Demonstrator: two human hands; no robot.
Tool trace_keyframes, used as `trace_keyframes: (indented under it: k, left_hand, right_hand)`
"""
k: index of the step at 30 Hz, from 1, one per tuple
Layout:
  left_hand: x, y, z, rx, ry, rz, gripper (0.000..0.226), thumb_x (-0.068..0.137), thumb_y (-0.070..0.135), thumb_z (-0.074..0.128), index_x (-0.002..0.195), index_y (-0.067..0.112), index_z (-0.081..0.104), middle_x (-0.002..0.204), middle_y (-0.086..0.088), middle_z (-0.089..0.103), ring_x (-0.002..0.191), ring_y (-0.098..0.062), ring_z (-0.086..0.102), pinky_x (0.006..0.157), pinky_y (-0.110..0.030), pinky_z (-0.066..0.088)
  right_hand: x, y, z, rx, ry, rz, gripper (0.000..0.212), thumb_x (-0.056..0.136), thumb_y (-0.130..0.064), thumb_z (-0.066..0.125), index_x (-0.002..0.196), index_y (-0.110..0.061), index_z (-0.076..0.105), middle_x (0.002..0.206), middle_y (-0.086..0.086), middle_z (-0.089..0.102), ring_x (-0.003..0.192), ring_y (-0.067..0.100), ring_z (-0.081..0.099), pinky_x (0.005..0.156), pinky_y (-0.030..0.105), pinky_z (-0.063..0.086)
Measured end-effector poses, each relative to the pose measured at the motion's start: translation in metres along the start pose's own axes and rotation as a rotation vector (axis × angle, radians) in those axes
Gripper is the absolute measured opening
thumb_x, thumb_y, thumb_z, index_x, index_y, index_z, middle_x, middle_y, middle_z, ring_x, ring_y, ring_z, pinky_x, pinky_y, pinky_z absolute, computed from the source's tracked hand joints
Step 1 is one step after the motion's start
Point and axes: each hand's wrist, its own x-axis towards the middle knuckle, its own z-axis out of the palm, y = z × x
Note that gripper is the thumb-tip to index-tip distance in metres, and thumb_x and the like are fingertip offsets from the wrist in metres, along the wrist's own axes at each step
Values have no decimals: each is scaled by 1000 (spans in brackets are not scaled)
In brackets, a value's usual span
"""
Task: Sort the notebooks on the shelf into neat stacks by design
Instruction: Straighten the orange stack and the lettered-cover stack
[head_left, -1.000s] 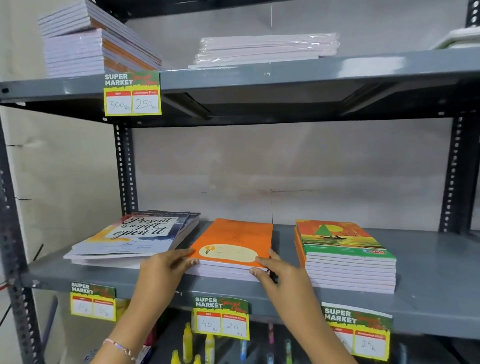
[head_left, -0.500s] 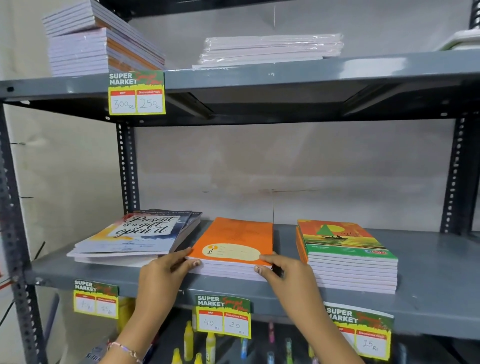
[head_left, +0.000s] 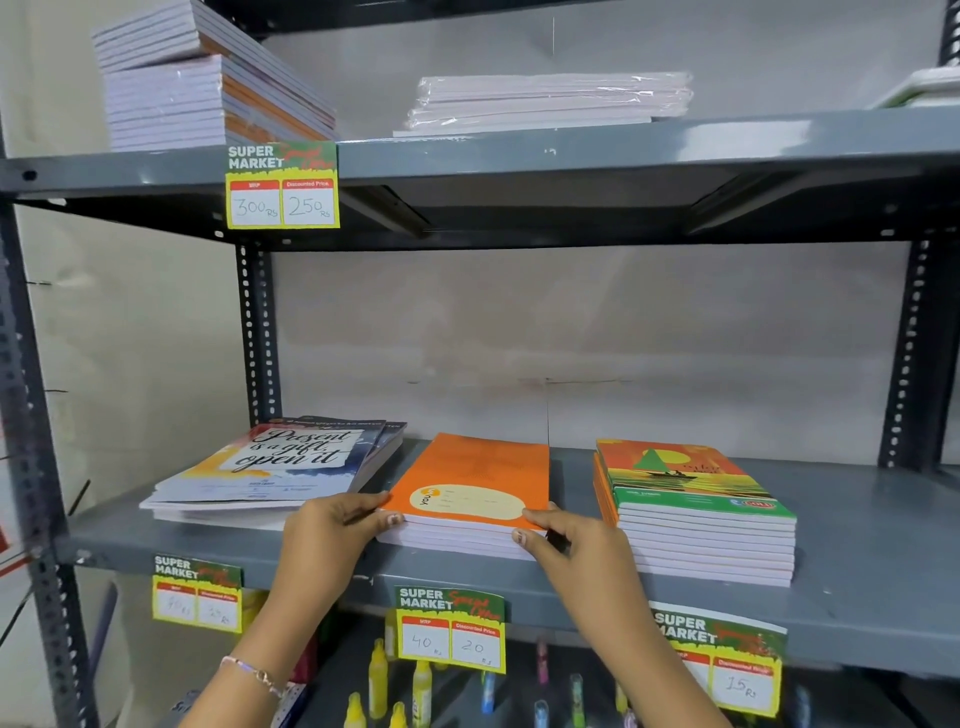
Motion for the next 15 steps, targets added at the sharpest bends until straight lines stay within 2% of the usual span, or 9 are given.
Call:
trace_keyframes:
  k: [3, 6, 10, 15]
  left_hand:
    - [-1, -1, 0, 11, 6, 4, 40, 72, 29, 80, 110, 19, 74, 114, -6, 73, 108, -18, 63, 86, -30, 53]
    - [-1, -2, 0, 28, 22, 23, 40, 72, 30, 80, 110, 19, 74, 113, -5, 74, 99, -12, 62, 79, -22, 50]
    - [-1, -3, 0, 30, 30, 35, 40, 71, 31, 80, 109, 19, 75, 110, -4, 75, 94, -11, 63, 80, -24, 52]
    - [-1, -8, 2, 65, 45, 76, 38, 74, 32, 77, 110, 19, 74, 108, -2, 76, 89, -7, 60, 68, -13, 45]
  right_hand:
    - [-1, -1, 1, -22, -2, -19, 33, 83, -39, 70, 114, -27, 70, 120, -4, 69, 107, 10, 64, 86, 16, 44]
    - [-2, -3, 0, -32, -6, -37, 33, 84, -38, 69, 114, -25, 70, 121, -3, 69, 110, 11, 63, 91, 19, 45]
    - [-3, -4, -1, -47, -10, -43, 34, 84, -38, 69, 115, -25, 69, 122, -2, 68, 111, 13, 63, 92, 20, 45]
    - [-5, -6, -1, -73, -2, -61, 32, 85, -36, 68, 115, -25, 70, 119, -2, 70, 105, 12, 66, 84, 13, 42]
